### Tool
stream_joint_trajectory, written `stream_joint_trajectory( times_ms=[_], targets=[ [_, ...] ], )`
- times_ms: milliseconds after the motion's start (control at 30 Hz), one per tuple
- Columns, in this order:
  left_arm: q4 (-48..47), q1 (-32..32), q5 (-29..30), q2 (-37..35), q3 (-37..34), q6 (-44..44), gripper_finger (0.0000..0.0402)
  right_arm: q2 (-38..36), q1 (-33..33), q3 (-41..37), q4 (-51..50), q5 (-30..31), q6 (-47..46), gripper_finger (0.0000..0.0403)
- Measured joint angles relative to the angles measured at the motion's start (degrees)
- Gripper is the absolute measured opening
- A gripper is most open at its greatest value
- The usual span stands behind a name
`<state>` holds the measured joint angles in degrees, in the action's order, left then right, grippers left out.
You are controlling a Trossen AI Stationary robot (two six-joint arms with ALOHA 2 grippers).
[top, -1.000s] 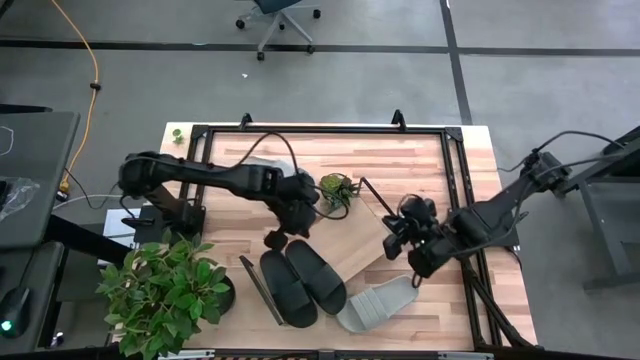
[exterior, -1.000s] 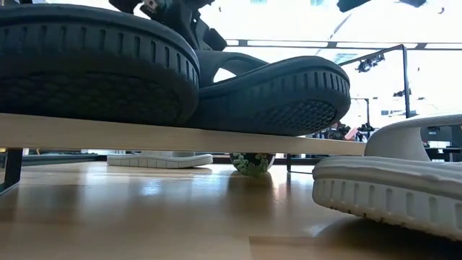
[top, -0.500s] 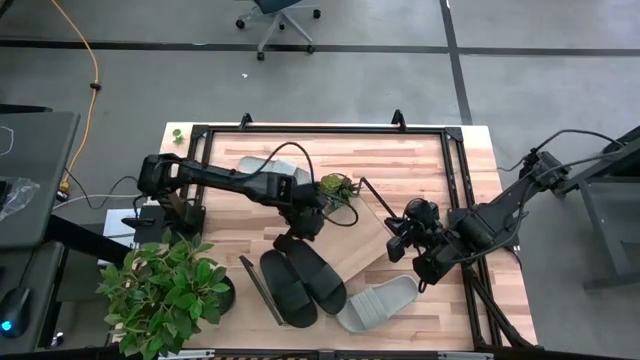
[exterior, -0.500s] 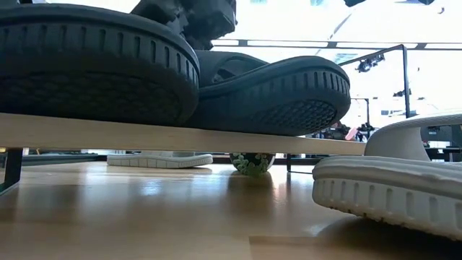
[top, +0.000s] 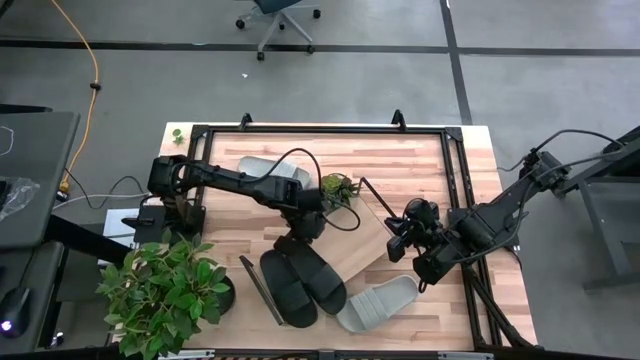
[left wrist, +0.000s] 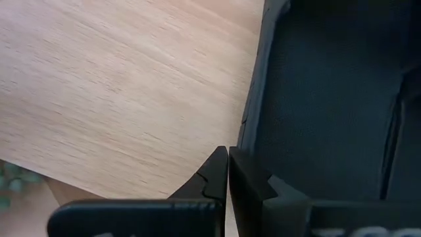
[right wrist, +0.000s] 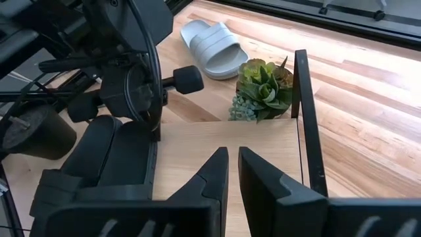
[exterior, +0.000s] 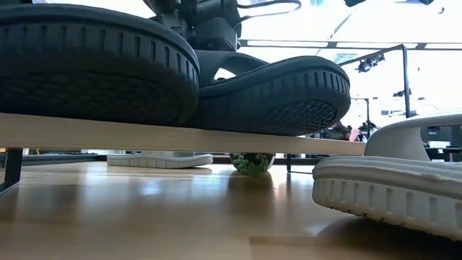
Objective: Pick and place slides into the shelf
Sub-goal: Adjust the black slipper, then put the bottom gray slipper on the shelf
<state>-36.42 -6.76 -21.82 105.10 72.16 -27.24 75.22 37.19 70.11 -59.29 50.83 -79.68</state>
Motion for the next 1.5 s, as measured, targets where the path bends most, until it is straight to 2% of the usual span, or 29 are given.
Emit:
stream_joint_trajectory(
  times_ms=[333, 667, 800, 1000, 1133, 1267, 1400, 1500],
  targets=[
    [-7.8, 0.0, 1.6, 0.0, 0.0, -4.2, 0.0004, 0.0, 0.0, 0.0, -0.3, 0.6, 0.2, 0.0028],
    [-4.6, -0.1, 2.0, 0.0, 0.1, -2.8, 0.0004, 0.0, 0.0, 0.0, -0.4, 1.1, 0.1, 0.0028],
    [-4.8, -1.3, 2.0, -0.3, 2.8, -2.5, 0.0004, 0.0, 0.0, 0.0, -1.1, 0.1, 0.2, 0.0028],
    [-10.4, -4.1, 2.0, -0.4, 12.6, -4.7, 0.0004, 0.0, 0.5, 0.0, -7.3, -7.2, -2.8, 0.0028],
    [-15.6, -5.4, 2.1, -0.4, 20.7, -6.8, 0.0004, -0.3, 3.7, -1.3, -8.2, -7.8, -5.8, 0.0028],
    [-19.8, -5.8, 2.1, -0.4, 30.1, -9.0, 0.0004, -1.5, 9.0, -5.2, -8.0, -7.5, -16.0, 0.0028],
    [-23.1, -5.6, 3.2, -0.4, 40.2, -9.9, 0.0004, -2.7, 14.5, -11.0, -1.2, -5.4, -28.4, 0.0028],
    [-27.1, -5.6, 4.5, -0.4, 47.2, -10.1, 0.0004, -3.2, 16.8, -15.0, 8.8, -7.8, -30.9, 0.0028]
  ],
)
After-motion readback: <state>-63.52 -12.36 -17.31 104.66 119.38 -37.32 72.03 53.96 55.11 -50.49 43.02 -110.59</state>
